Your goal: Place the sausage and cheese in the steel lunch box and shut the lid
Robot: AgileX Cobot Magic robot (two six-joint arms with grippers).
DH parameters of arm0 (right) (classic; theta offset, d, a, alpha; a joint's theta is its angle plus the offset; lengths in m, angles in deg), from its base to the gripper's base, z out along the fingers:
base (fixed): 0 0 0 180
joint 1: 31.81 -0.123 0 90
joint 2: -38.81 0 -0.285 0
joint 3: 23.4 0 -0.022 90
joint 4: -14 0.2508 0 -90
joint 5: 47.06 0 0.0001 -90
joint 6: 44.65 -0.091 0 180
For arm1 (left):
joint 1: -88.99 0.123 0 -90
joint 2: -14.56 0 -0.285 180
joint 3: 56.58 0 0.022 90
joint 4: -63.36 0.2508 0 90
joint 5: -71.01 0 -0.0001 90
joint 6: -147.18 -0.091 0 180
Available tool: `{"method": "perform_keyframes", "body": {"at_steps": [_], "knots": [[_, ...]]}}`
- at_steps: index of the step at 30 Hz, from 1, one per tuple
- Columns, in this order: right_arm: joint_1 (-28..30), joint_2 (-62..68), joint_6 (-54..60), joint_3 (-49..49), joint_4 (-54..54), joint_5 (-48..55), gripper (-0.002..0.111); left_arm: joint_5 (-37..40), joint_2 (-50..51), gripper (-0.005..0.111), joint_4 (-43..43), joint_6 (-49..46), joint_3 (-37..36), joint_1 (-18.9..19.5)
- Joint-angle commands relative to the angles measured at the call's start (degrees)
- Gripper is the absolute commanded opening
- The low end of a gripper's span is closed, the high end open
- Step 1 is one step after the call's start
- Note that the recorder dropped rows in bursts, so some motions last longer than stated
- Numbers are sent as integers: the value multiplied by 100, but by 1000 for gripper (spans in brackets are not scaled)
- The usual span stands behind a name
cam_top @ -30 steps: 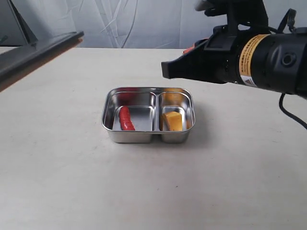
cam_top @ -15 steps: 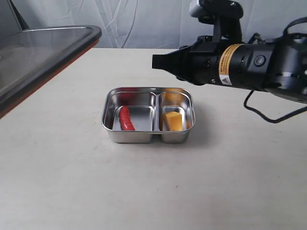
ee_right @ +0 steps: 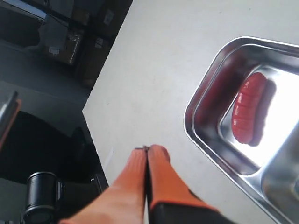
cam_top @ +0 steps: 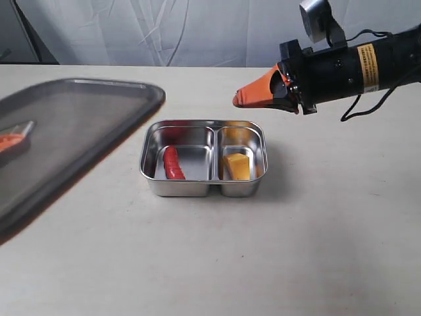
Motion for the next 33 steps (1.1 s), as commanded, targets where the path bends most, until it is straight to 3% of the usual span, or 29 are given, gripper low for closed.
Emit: {"method": "perform_keyframes", "body": {"at_steps": [1, 9, 14, 17, 21, 24, 26, 28, 33], "knots": [[-208, 2, -206, 31, -46, -151, -1, 164, -42, 0, 558, 559, -78, -89], [-1577, -22, -206, 31, -46, -151, -1, 578, -42, 0, 1678, 1500, -359, -523], [-1673, -209, -216, 47, -46, -151, -1, -231, -42, 0, 2081, 1710, -295, -934], [-1684, -213, -216, 80, -46, -151, 0, -33, -42, 0, 2330, 1698, -213, -1397], [-1785, -213, -216, 80, -46, -151, 32, 3, -42, 0, 2841, 1698, -213, -1866], [-1877, -213, -216, 80, -46, -151, 71, -40, -42, 0, 3160, 1720, -213, -2020], [-1956, -213, -216, 80, -46, -151, 88, -40, -42, 0, 3257, 1720, -213, -2047], [-2032, -213, -216, 80, -46, -151, 94, -73, -42, 0, 3267, 1720, -224, -2070], [-2280, -213, -216, 80, -46, -151, 94, -285, -42, 0, 2929, 1720, -277, -2083]]}}
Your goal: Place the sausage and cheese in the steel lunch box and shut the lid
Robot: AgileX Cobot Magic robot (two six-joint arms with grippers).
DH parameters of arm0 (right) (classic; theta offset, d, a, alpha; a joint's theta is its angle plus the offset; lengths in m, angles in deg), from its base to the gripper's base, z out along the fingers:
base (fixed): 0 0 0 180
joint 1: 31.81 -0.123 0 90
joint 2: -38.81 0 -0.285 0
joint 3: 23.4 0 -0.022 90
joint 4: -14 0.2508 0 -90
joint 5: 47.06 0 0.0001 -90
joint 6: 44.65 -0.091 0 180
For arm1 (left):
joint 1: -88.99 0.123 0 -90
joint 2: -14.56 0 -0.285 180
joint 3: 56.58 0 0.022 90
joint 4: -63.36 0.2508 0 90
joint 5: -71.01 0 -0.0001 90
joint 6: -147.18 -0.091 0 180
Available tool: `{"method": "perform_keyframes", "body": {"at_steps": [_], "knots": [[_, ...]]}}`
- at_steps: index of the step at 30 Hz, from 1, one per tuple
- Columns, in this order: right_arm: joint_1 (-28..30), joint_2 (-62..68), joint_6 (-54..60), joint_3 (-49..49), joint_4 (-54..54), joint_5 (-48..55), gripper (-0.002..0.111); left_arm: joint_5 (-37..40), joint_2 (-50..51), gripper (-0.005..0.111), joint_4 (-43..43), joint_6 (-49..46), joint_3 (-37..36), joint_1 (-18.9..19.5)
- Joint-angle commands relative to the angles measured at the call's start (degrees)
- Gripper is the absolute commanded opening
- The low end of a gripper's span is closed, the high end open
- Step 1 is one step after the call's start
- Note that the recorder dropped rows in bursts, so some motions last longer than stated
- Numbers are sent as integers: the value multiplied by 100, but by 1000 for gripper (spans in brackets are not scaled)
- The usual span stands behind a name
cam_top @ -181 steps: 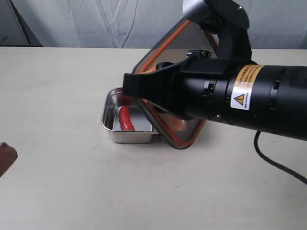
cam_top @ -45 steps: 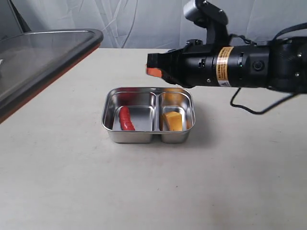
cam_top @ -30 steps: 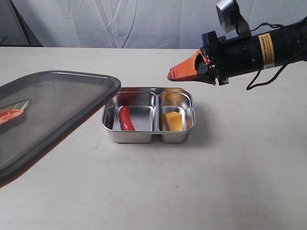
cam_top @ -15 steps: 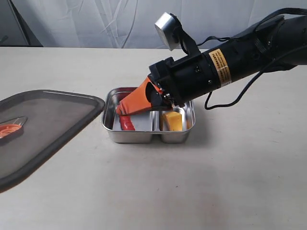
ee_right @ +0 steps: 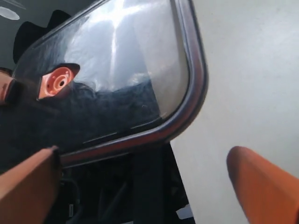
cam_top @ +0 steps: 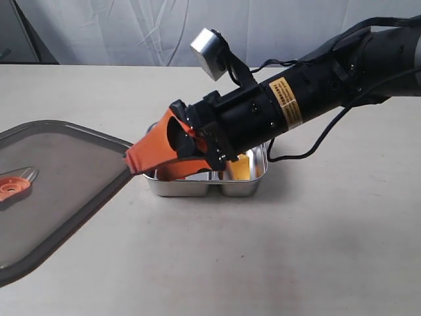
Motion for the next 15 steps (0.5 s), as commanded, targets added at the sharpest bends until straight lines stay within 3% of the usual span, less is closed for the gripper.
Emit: {"method": "perform_keyframes", "body": {"at_steps": [1, 15], "knots": [[-192, -54, -216, 19, 16, -17, 94, -304, -42, 0, -440, 46, -17, -54], [-236, -54, -216, 7, 61, -17, 94, 72, -42, 0, -1338, -104, -30, -54]]}}
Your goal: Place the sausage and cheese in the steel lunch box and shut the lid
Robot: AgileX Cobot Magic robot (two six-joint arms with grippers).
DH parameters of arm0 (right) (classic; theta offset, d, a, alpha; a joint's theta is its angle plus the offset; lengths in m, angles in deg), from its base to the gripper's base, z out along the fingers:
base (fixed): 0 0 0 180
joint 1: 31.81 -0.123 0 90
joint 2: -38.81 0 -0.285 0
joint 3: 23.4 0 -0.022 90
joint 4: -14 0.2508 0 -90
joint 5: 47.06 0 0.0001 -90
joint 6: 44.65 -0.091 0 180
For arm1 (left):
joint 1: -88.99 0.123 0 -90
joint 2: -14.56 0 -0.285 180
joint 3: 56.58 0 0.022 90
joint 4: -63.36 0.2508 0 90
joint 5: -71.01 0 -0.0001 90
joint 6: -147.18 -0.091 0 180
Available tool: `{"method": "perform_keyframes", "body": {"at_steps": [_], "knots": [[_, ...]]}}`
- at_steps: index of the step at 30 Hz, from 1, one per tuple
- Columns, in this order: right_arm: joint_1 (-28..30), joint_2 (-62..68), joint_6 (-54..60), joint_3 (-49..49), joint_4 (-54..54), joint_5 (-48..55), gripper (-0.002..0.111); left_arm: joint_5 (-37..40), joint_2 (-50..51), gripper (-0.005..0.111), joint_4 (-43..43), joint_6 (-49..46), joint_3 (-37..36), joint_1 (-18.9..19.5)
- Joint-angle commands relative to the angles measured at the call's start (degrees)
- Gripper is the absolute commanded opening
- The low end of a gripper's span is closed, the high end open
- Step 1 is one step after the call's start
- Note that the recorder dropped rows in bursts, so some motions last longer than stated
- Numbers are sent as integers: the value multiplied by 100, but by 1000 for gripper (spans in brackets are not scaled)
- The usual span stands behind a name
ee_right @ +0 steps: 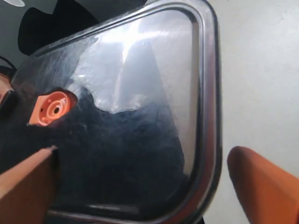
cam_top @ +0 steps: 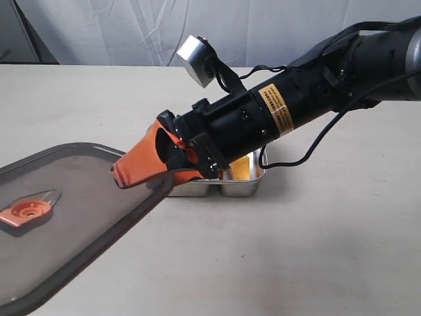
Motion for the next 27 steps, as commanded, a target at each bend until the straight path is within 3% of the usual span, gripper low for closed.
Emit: {"method": "perform_keyframes", "body": {"at_steps": [1, 6, 8, 10, 13, 14, 27], "knots": [[5, -54, -216, 6, 78, -17, 94, -55, -42, 0, -432, -54, -54, -27], [5, -54, -216, 6, 148, -17, 93, -142, -42, 0, -432, -177, -221, -27], [5, -54, -216, 6, 148, -17, 86, -211, -42, 0, -417, -177, -221, -27], [5, -54, -216, 6, 148, -17, 66, -304, -42, 0, -406, -177, -244, -27], [5, -54, -216, 6, 232, -17, 20, -502, -42, 0, -366, -177, -328, -27], [5, -54, -216, 6, 269, -17, 0, -517, -42, 0, -366, -177, -353, -27], [-713, -54, -187, 6, 426, -17, 23, -530, -42, 0, -240, -307, -598, -27]]}}
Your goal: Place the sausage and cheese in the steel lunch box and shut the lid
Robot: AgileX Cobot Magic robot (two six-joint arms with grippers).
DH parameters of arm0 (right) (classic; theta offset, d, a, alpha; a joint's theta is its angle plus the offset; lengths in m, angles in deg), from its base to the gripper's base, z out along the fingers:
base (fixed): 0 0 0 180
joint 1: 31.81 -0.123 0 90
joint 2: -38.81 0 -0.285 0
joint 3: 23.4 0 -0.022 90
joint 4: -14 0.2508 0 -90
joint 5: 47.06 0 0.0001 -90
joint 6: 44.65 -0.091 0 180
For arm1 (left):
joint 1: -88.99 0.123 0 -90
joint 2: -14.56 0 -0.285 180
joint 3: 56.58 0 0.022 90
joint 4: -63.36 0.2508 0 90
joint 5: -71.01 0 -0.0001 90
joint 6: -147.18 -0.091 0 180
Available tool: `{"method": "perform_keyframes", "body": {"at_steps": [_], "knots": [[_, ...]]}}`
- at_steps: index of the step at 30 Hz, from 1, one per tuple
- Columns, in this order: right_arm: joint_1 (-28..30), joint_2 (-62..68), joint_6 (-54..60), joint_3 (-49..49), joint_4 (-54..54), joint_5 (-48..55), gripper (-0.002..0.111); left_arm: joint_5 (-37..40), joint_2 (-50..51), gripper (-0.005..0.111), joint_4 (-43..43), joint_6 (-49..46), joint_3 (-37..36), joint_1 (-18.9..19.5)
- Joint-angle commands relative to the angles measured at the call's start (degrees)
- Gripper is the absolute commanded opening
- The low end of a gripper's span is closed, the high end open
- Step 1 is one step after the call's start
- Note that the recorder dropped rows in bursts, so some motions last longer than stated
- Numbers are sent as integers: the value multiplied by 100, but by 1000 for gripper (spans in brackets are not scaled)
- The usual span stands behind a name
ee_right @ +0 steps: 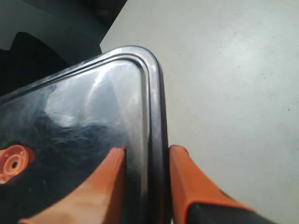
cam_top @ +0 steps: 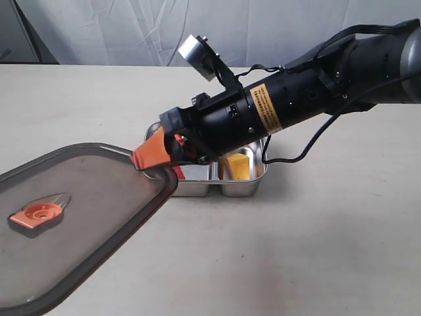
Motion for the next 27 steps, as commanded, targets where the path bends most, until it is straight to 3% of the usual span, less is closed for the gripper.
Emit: {"method": "perform_keyframes", "body": {"at_steps": [1, 7, 9, 27], "knots": [[-566, -90, -187, -3, 188, -1165, 26, -140, 43, 0, 40, 86, -120, -27], [-657, -90, -187, -3, 166, -1165, 62, -302, 43, 0, 94, 86, -120, -27], [-657, -90, -187, -3, 140, -1165, 68, -428, 43, 0, 94, 86, -120, -27], [-358, -90, -187, -3, 127, -1165, 67, -774, 43, 0, 204, 9, -120, -27]]}}
